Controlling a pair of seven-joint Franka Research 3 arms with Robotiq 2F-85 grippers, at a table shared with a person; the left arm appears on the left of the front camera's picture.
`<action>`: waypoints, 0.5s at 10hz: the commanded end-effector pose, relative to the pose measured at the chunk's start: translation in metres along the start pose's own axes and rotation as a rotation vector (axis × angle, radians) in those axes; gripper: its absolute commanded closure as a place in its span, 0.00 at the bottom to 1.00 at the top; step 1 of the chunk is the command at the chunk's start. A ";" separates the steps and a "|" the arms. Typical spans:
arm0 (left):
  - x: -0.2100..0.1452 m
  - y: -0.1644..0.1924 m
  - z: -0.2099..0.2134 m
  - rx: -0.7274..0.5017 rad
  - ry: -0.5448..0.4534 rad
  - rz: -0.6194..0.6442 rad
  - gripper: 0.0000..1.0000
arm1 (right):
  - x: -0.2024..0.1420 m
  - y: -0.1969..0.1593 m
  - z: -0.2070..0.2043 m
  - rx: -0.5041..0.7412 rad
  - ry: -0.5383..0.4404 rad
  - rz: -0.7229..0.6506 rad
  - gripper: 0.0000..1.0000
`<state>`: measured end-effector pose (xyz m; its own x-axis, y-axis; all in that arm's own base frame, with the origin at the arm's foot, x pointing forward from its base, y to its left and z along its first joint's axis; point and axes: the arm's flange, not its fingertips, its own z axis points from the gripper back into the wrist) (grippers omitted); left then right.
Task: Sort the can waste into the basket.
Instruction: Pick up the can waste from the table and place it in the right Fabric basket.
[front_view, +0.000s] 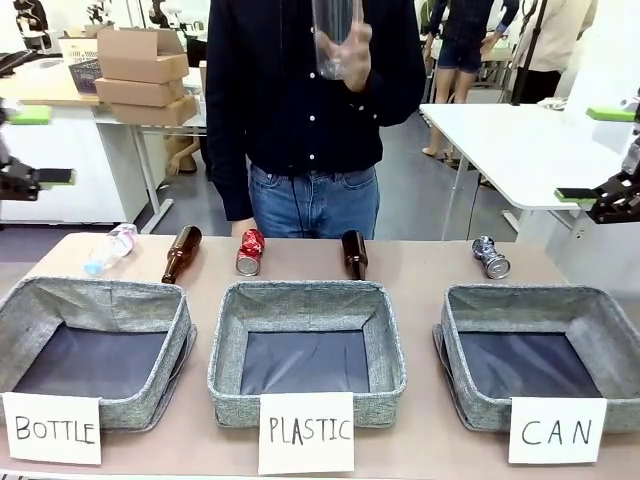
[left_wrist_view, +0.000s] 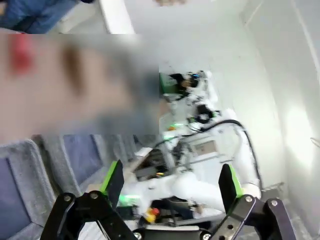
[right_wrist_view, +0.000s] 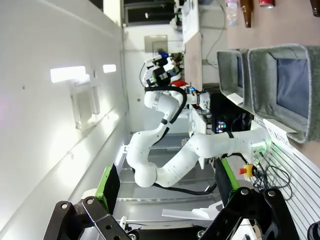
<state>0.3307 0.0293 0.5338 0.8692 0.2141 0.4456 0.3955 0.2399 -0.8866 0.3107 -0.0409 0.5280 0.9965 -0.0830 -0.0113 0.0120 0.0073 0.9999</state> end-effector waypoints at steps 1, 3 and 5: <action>0.037 0.011 -0.056 0.312 0.054 -0.143 0.00 | 0.005 0.003 -0.001 0.020 -0.001 0.026 0.00; 0.071 0.039 -0.091 0.685 0.048 -0.259 0.00 | 0.005 0.003 -0.001 0.020 -0.001 0.026 0.00; 0.075 0.060 -0.110 0.837 0.232 -0.273 0.00 | 0.005 0.003 -0.001 0.020 -0.001 0.026 0.00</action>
<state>0.4450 -0.0507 0.5064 0.7882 -0.1035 0.6067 0.4058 0.8286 -0.3858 0.3114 -0.0409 0.5280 0.9965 -0.0832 -0.0104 0.0113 0.0095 0.9999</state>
